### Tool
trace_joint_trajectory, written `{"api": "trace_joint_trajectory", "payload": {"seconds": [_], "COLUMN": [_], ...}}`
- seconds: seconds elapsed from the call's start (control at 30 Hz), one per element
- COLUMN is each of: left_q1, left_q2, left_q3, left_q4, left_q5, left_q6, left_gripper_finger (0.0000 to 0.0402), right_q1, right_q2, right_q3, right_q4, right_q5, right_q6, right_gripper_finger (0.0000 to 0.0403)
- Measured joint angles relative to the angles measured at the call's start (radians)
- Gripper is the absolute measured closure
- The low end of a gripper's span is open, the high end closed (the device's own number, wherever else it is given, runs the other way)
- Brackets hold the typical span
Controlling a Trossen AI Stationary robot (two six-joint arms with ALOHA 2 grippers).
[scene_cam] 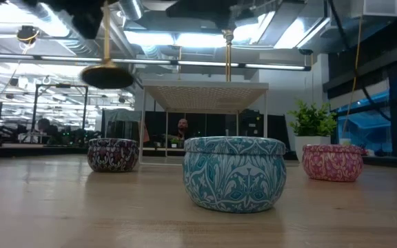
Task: Pick & Place candle stick holders
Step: Put the gold candle holder on the shelf
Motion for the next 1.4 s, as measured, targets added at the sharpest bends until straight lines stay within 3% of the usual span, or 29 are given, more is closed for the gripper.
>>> {"api": "trace_joint_trajectory", "payload": {"seconds": [0.17, 0.3, 0.4, 0.63, 0.8, 1.13, 1.4], "left_q1": [0.074, 0.125, 0.154, 0.185, 0.197, 0.201, 0.201], "left_q2": [0.044, 0.097, 0.136, 0.198, 0.218, 0.218, 0.218], "left_q3": [0.023, 0.024, 0.024, 0.024, 0.024, 0.024, 0.024], "left_q4": [0.025, 0.101, 0.166, 0.278, 0.312, 0.311, 0.311], "left_q5": [-0.006, 0.039, 0.083, 0.114, 0.157, 0.188, 0.188], "left_q6": [0.022, 0.031, 0.031, 0.055, 0.057, 0.061, 0.056], "left_gripper_finger": [0.0389, 0.0389, 0.0389, 0.0389, 0.0389, 0.0381, 0.0348], "right_q1": [-0.048, -0.08, -0.096, -0.104, -0.104, -0.103, -0.103], "right_q2": [0.062, 0.086, 0.086, 0.086, 0.086, 0.086, 0.085], "right_q3": [0.0, 0.0, 0.0, 0.0, 0.0, 0.0, 0.0], "right_q4": [0.15, 0.21, 0.209, 0.208, 0.206, 0.192, 0.19], "right_q5": [-0.004, -0.093, -0.159, -0.206, -0.21, -0.163, -0.16], "right_q6": [0.0, -0.005, -0.015, -0.043, -0.063, -0.058, -0.026], "right_gripper_finger": [0.02, 0.0204, 0.021, 0.0233, 0.0263, 0.0368, 0.0381]}}
